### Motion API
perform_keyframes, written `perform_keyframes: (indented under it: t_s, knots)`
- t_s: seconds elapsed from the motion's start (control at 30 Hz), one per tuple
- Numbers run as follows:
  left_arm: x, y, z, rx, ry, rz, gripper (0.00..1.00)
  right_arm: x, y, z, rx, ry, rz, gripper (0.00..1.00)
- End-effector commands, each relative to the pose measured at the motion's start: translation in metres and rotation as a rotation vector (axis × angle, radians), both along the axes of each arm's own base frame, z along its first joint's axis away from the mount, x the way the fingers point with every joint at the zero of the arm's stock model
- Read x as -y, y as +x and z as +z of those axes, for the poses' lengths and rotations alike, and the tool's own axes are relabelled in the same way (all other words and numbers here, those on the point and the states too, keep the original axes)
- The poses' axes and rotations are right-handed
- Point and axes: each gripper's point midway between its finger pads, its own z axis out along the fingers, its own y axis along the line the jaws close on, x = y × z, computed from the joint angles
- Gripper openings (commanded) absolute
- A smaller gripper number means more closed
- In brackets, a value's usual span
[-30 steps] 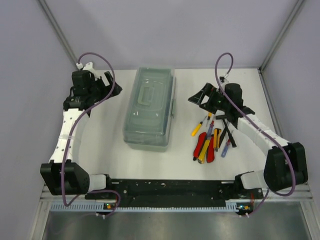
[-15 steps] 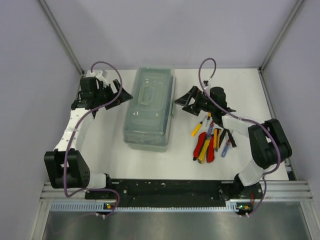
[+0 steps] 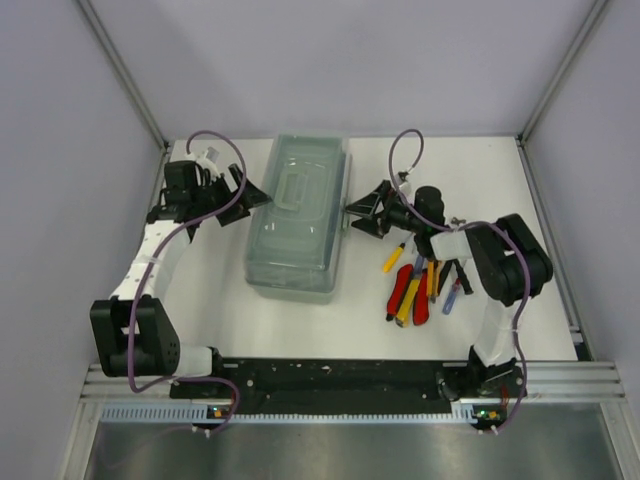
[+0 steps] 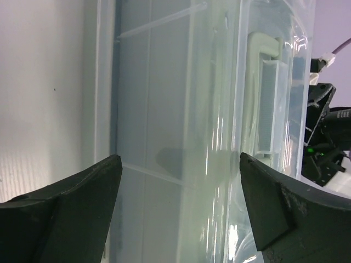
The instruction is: Pack the tool kit
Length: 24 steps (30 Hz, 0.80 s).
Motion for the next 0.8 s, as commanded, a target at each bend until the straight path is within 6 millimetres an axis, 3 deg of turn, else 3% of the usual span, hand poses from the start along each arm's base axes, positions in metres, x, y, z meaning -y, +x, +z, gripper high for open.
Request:
perform_keyframes:
  t_s: [0.0,0.3,0.43,0.5,0.77]
  knots:
    - [0.012,0.001,0.013,0.035,-0.079,-0.022,0.91,-0.013,-0.002,0.033,0.092,0.175,0.07,0.95]
    - [0.023,-0.005,0.009,0.026,-0.111,-0.051,0.9,-0.017,-0.007,0.033,0.082,0.242,0.102,0.9]
    - [0.024,-0.007,0.009,0.014,-0.126,-0.052,0.88,-0.024,-0.007,0.035,0.075,0.253,0.126,0.79]
    - [0.039,-0.013,0.009,-0.002,-0.144,-0.094,0.87,-0.028,-0.008,0.041,0.087,0.269,0.141,0.76]
    - [0.048,-0.019,0.004,-0.025,-0.153,-0.109,0.85,-0.037,-0.009,0.034,0.072,0.267,0.162,0.72]
